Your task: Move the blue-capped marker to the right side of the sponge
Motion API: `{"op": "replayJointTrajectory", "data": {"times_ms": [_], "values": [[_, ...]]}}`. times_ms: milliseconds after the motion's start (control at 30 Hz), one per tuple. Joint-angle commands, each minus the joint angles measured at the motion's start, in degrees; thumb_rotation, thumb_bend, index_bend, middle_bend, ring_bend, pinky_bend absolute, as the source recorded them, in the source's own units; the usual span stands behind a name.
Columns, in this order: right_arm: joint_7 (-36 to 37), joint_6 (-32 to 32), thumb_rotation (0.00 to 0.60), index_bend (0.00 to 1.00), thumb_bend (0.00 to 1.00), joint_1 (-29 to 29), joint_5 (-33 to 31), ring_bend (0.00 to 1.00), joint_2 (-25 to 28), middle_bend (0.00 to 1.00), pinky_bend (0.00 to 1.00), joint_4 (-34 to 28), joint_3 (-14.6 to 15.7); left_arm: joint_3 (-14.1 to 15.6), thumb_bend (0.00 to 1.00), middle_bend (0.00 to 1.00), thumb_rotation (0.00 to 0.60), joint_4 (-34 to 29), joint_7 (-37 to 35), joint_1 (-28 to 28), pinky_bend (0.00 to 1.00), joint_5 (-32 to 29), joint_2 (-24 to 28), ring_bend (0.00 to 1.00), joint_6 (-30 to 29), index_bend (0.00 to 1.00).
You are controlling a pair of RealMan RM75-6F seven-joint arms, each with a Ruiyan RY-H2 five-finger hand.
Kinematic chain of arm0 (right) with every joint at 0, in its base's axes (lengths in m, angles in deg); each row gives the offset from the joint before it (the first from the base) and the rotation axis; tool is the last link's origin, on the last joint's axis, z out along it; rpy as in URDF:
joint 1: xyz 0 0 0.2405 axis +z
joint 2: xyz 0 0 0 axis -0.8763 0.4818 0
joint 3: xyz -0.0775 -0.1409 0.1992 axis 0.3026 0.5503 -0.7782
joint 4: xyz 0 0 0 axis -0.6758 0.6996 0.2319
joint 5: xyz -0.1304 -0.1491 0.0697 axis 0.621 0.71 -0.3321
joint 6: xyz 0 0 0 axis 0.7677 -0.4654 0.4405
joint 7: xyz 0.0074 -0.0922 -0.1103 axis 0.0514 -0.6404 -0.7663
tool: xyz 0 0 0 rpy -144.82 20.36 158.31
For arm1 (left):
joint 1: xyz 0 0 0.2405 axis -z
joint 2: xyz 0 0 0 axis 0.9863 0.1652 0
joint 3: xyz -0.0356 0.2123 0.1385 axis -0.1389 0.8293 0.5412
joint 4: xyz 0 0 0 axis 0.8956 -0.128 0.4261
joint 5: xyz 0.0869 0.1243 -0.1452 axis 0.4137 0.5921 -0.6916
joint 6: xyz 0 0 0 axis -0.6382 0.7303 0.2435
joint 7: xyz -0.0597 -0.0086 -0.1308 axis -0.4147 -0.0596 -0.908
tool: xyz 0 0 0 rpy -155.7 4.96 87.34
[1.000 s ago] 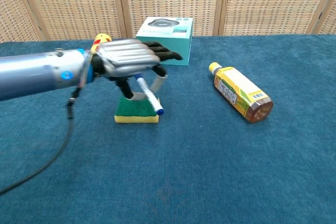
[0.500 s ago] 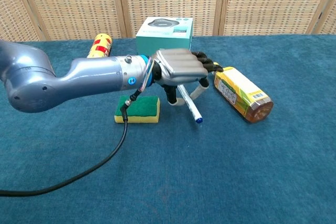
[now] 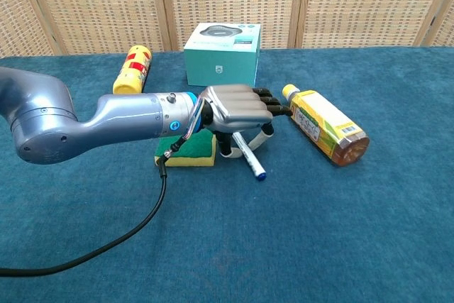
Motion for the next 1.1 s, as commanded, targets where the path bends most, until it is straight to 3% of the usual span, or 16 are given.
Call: {"op": "replayJointTrajectory", "data": {"times_ms": [33,367,733,833,967,1100], "values": [[-0.1,-0.1,0.6,0.02,0.0,0.0,0.1,0.0,0.0,0.0,0.0,0.0,0.0,0.4,0.37,0.0,0.6,0.3,-0.1,-0.1,0.0,0.1,0.0,0.0,-0.3,0.55],[-0.4,-0.2,0.6,0.02,0.0,0.1,0.0,0.0,-0.1,0.0,0.0,-0.2,-0.1,1.0,0.36,0.0,0.6,0.6,-0.8,-0.2,0.0,-0.7,0.0,0.0,-0.7,0.36],[-0.6,-1.1,0.6,0.02,0.0,-0.2,0.5,0.0,0.3,0.0,0.0,-1.2,0.0,0.2,0.35,0.0,0.6,-5.0,0.0,-1.2,0.0,-1.6,4.2,0.0,-4.6,0.3],[-0.7,-1.4,0.6,0.02,0.0,-0.3,0.9,0.0,0.4,0.0,0.0,-1.7,0.1,-0.6,0.35,0.0,0.6,-9.4,0.1,-2.5,0.0,-1.8,7.7,0.0,-8.1,0.27],[-1.5,-2.1,0.6,0.02,0.0,-0.4,2.2,0.0,0.8,0.0,0.0,-3.4,0.8,-2.0,0.25,0.0,0.6,-24.2,1.4,-8.8,0.0,-3.8,19.9,0.0,-17.3,0.22],[-1.7,-2.3,0.6,0.02,0.0,-0.5,3.0,0.0,1.4,0.0,0.0,-4.8,1.1,-2.2,0.11,0.0,0.6,-38.2,6.4,-17.2,0.0,-9.6,29.7,0.0,-23.2,0.04]]}}
